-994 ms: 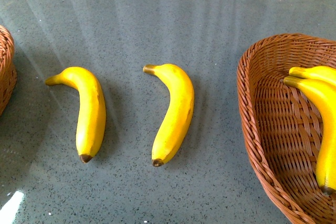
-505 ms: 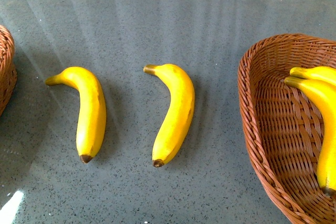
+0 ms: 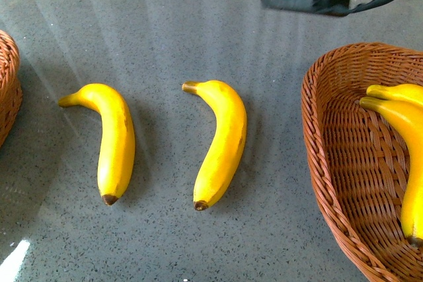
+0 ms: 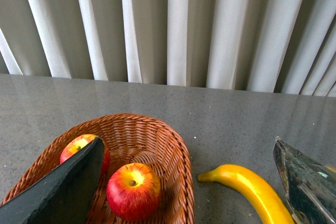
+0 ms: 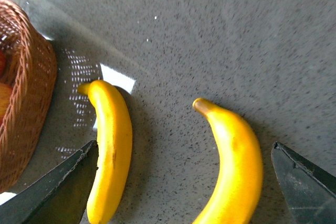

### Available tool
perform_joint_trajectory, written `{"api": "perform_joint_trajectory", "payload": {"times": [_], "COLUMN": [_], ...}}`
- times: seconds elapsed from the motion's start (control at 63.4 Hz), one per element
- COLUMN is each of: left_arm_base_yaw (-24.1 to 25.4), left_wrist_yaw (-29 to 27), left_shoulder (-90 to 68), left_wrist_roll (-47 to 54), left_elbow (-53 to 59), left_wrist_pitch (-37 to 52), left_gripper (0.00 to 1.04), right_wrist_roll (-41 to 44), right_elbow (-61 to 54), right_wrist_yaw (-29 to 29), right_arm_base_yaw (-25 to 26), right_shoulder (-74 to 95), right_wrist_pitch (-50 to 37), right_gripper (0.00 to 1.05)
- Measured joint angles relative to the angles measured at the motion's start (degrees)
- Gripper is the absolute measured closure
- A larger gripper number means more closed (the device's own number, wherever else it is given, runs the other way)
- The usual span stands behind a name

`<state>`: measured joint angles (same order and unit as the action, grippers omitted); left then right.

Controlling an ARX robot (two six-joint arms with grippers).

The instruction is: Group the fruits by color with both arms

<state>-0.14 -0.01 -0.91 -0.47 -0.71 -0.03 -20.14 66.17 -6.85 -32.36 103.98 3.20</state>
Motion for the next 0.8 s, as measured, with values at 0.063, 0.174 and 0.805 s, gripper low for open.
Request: {"api": "perform_joint_trajectory", "payload": {"times": [0.063, 0.174, 0.805], "left_arm_base_yaw": [0.0, 0.0, 0.0], "left_wrist_yaw": [0.0, 0.0, 0.0], "left_shoulder": [0.0, 0.0, 0.0], "left_wrist_roll": [0.0, 0.0, 0.0], "left_elbow": [0.0, 0.0, 0.0], "left_wrist_pitch": [0.0, 0.0, 0.0], "left_gripper": [0.09, 0.09, 0.09], "right_wrist_roll": [-1.18, -2.01, -2.19], "right_elbow": [2.12, 5.05, 18.91], "right_wrist_yaw": [-0.24, -0.11, -0.96], "right_arm_base_yaw": [-1.29, -4.24, -9.51], "right_shoulder": [2.99, 7.82, 23.91], "right_wrist_pitch": [1.92, 3.82, 9.16], "right_gripper": [0.09, 0.09, 0.09]}}
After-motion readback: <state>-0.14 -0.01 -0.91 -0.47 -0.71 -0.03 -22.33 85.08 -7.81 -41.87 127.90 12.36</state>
